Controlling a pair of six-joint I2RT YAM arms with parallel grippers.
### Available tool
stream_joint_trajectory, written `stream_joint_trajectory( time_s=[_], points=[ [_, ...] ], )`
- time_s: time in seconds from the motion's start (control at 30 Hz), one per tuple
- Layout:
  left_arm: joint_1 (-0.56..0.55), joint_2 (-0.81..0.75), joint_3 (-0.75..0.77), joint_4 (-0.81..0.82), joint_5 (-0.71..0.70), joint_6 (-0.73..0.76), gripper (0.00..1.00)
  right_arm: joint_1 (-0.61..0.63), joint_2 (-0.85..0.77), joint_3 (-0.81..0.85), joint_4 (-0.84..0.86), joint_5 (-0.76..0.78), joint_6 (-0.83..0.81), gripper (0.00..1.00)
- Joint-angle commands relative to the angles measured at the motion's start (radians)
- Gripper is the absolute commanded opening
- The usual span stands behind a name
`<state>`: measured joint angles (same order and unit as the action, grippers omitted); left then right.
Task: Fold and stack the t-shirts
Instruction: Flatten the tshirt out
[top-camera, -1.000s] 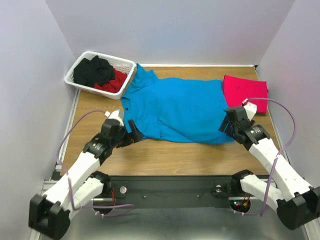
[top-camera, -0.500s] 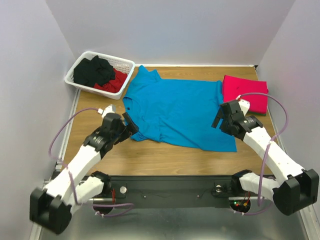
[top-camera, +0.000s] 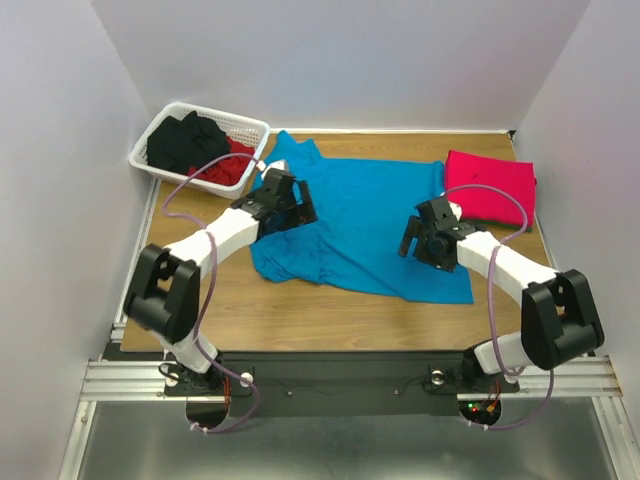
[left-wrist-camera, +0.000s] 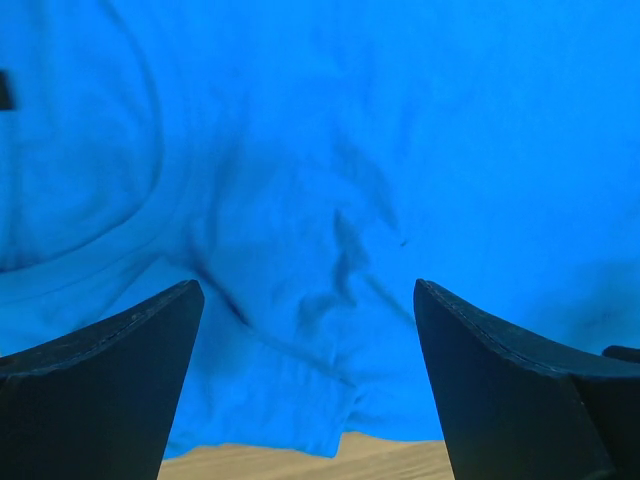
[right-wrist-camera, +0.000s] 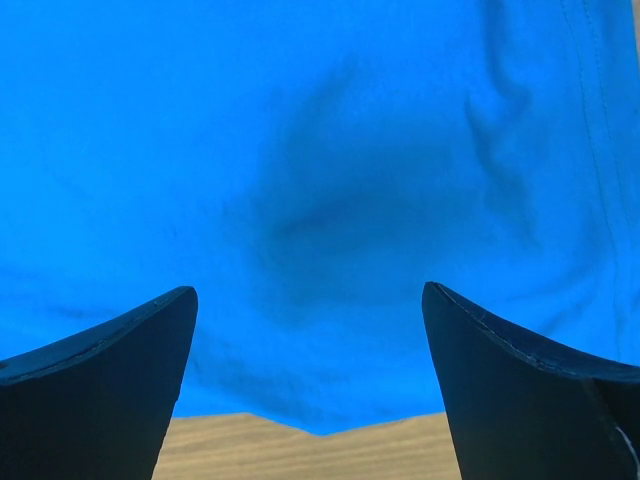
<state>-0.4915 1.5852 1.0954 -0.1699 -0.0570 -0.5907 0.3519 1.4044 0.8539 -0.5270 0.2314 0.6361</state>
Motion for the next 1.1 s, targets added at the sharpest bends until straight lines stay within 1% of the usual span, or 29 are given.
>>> stream_joint_trajectory(
  time_s=[0.0, 0.07, 0.17, 0.27, 0.33, 0.47, 0.5, 0.57, 0.6, 0.63, 0.67, 0.73, 0.77, 0.83, 0.9, 0.97, 1.0, 1.07],
  points=[
    [-0.033, 0.102, 0.122, -0.092, -0.09, 0.062, 0.98, -0.008, 0.025, 0.007, 0.082, 0.031, 0.017, 1.0],
    [-0.038, 0.152, 0.136, -0.098, -0.081, 0.057, 0.98, -0.014, 0.041, -0.007, 0.1, 0.019, 0.02, 1.0],
    [-0.062, 0.177, 0.127, -0.098, -0.066, 0.046, 0.98, -0.028, 0.074, -0.03, 0.104, 0.0, 0.027, 1.0],
    [-0.084, 0.165, 0.072, -0.097, -0.078, 0.034, 0.98, -0.048, 0.085, -0.055, 0.107, -0.013, 0.034, 1.0],
    [-0.082, 0.141, 0.005, -0.1, -0.072, 0.006, 0.98, -0.056, 0.082, -0.068, 0.108, -0.02, 0.039, 1.0],
    [-0.091, 0.02, -0.141, -0.114, -0.052, -0.058, 0.98, -0.079, 0.073, -0.099, 0.11, -0.026, 0.042, 1.0],
    [-0.094, -0.061, -0.207, -0.112, -0.047, -0.085, 0.98, -0.086, 0.071, -0.11, 0.113, -0.026, 0.046, 1.0],
    [-0.098, -0.147, -0.274, -0.111, -0.032, -0.106, 0.98, -0.094, 0.076, -0.118, 0.113, -0.024, 0.053, 1.0],
    [-0.098, -0.222, -0.334, -0.114, 0.003, -0.116, 0.98, -0.096, 0.077, -0.122, 0.113, -0.026, 0.056, 1.0],
    [-0.099, -0.256, -0.362, -0.123, 0.02, -0.126, 0.98, -0.097, 0.079, -0.13, 0.114, -0.024, 0.06, 1.0],
    [-0.099, -0.321, -0.414, -0.164, 0.017, -0.15, 0.96, -0.1, 0.082, -0.134, 0.116, -0.023, 0.063, 1.0],
    [-0.101, -0.376, -0.452, -0.213, -0.007, -0.204, 0.94, -0.106, 0.082, -0.141, 0.117, -0.021, 0.065, 1.0],
    [-0.099, -0.419, -0.475, -0.242, -0.051, -0.228, 0.93, -0.111, 0.081, -0.142, 0.119, -0.023, 0.063, 1.0],
    [-0.099, -0.448, -0.47, -0.33, -0.081, -0.248, 0.93, -0.113, 0.079, -0.147, 0.122, -0.024, 0.063, 1.0],
    [-0.101, -0.484, -0.428, -0.362, -0.089, -0.252, 0.93, -0.113, 0.079, -0.148, 0.125, -0.027, 0.06, 1.0],
    [-0.102, -0.514, -0.399, -0.359, -0.08, -0.241, 0.93, -0.116, 0.076, -0.15, 0.125, -0.026, 0.054, 1.0],
    [-0.102, -0.536, -0.373, -0.341, -0.099, -0.229, 0.94, -0.116, 0.074, -0.15, 0.124, -0.032, 0.05, 1.0],
    [-0.102, -0.533, -0.341, -0.332, -0.145, -0.224, 0.98, -0.116, 0.071, -0.15, 0.125, -0.035, 0.045, 1.0]
  ],
)
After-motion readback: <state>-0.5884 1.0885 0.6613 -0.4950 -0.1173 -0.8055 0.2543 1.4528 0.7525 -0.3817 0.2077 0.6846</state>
